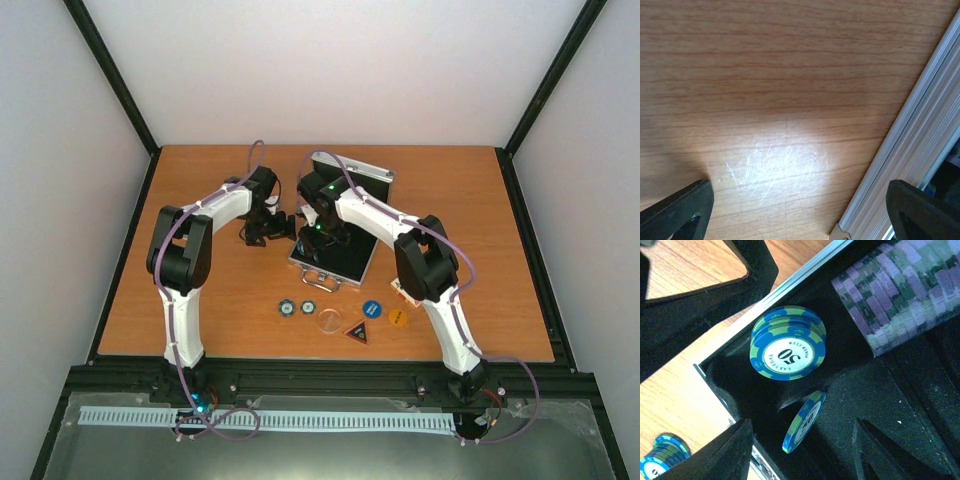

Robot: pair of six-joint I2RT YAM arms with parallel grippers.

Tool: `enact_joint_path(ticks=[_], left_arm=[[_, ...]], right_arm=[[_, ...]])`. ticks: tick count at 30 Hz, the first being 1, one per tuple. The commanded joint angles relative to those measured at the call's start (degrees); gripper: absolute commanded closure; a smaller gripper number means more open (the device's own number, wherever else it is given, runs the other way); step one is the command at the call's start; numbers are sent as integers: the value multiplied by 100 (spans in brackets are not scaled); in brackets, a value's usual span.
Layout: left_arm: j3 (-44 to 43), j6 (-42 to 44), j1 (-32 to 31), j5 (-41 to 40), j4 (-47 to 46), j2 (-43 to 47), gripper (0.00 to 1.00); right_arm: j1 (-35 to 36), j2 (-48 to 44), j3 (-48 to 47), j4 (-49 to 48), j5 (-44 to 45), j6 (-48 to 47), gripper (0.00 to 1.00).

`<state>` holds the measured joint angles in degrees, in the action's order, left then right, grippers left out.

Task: Pack up texas hold em set

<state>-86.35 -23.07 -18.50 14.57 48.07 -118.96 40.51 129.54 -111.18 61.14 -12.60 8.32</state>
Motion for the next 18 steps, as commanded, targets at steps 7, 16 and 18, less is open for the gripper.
enact_joint_path(ticks=[7, 16, 18], left_arm=[[406, 117, -189, 390, -308, -676, 3], [426, 134, -189, 388, -318, -660, 2], [426, 129, -187, 380, -324, -655, 2]], right_arm=[[27, 117, -80, 134, -16, -85, 47], [51, 213, -75, 135, -81, -111, 48], [54, 239, -109, 130, -83, -109, 48]])
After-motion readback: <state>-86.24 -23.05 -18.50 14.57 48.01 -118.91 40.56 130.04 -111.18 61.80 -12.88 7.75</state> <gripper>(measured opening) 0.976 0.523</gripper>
